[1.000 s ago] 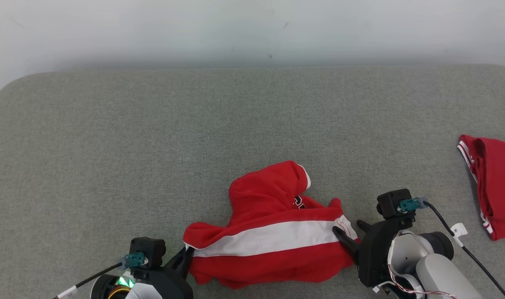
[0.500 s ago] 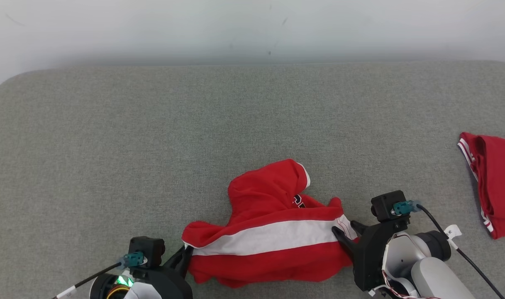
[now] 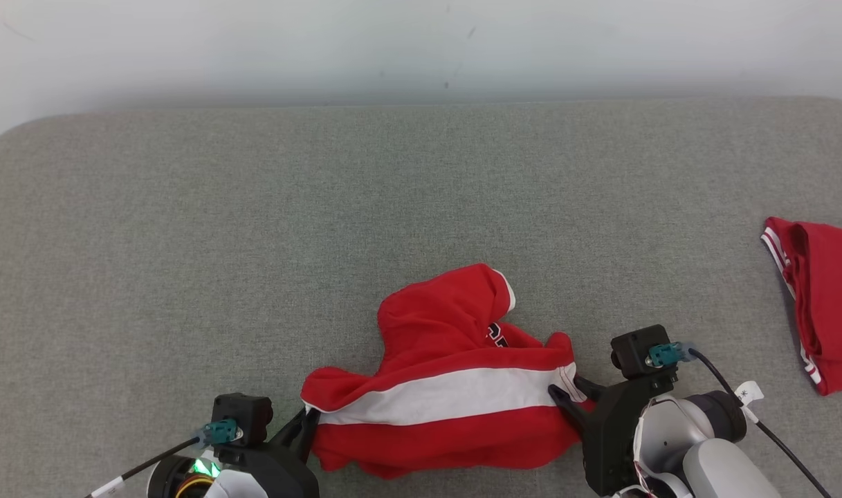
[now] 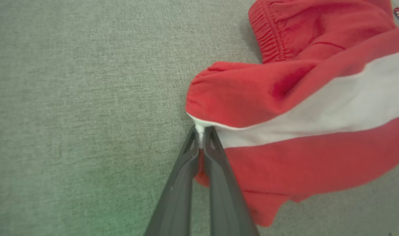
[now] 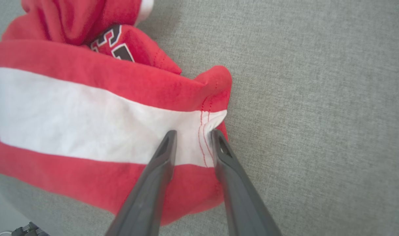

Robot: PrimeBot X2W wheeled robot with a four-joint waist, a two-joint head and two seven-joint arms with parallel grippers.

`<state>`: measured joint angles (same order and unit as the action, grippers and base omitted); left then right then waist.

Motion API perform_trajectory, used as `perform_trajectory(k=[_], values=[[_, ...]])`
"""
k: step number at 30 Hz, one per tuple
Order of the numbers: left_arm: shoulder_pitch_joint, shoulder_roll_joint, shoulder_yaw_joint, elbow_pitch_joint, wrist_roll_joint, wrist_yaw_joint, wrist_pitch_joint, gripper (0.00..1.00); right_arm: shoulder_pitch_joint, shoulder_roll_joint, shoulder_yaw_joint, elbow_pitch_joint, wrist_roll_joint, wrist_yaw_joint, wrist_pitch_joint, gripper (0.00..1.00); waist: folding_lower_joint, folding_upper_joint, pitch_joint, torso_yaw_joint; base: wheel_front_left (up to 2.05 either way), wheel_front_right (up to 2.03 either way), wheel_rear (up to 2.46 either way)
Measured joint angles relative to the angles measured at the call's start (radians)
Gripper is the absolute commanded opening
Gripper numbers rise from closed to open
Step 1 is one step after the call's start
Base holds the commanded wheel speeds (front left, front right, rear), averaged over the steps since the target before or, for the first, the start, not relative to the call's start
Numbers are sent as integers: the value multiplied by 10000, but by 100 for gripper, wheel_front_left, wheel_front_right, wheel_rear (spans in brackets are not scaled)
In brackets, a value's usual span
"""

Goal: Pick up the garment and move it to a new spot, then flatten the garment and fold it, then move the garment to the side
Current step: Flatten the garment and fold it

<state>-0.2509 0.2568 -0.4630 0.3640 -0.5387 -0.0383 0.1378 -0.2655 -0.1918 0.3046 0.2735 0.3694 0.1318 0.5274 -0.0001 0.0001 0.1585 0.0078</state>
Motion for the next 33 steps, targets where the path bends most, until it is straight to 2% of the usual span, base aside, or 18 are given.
perform_trajectory(k=[8, 11, 12, 15, 22, 26, 33], values=[[-33, 27, -67, -42, -33, -2, 0, 0, 30, 59, -405, -33, 2, 0, 186, 48, 0, 0, 74, 20, 0, 0, 0], [-62, 27, -86, -58, -42, 0, 0, 0, -12, 69, -449, -10, 4, 0, 268, 40, 0, 0, 116, 41, 0, 0, 0], [-71, 29, -88, -59, -46, 4, -2, 0, -27, 71, -445, -8, 4, 0, 268, 26, 0, 0, 128, 50, 0, 0, 0], [-120, 29, -100, -63, -56, 27, -50, 0, -105, 81, -435, -52, 0, 0, 144, 0, 1, 0, 156, 79, 0, 0, 0], [-165, -33, 236, -307, -263, 17, -861, 0, -203, 84, -713, -525, 182, 0, -504, 0, 1, 0, 63, 88, 0, 0, 0], [-377, -284, 788, -794, -959, -245, -1494, 0, -474, 121, -872, -1250, 662, 0, -1264, 0, 0, 0, -24, 7, 0, 0, 0], [-1322, -301, 1467, -1522, -2213, -573, -1166, 0, -1699, -546, -690, -1760, 970, 0, -2142, 0, 0, 0, 33, -167, 0, 0, 0]])
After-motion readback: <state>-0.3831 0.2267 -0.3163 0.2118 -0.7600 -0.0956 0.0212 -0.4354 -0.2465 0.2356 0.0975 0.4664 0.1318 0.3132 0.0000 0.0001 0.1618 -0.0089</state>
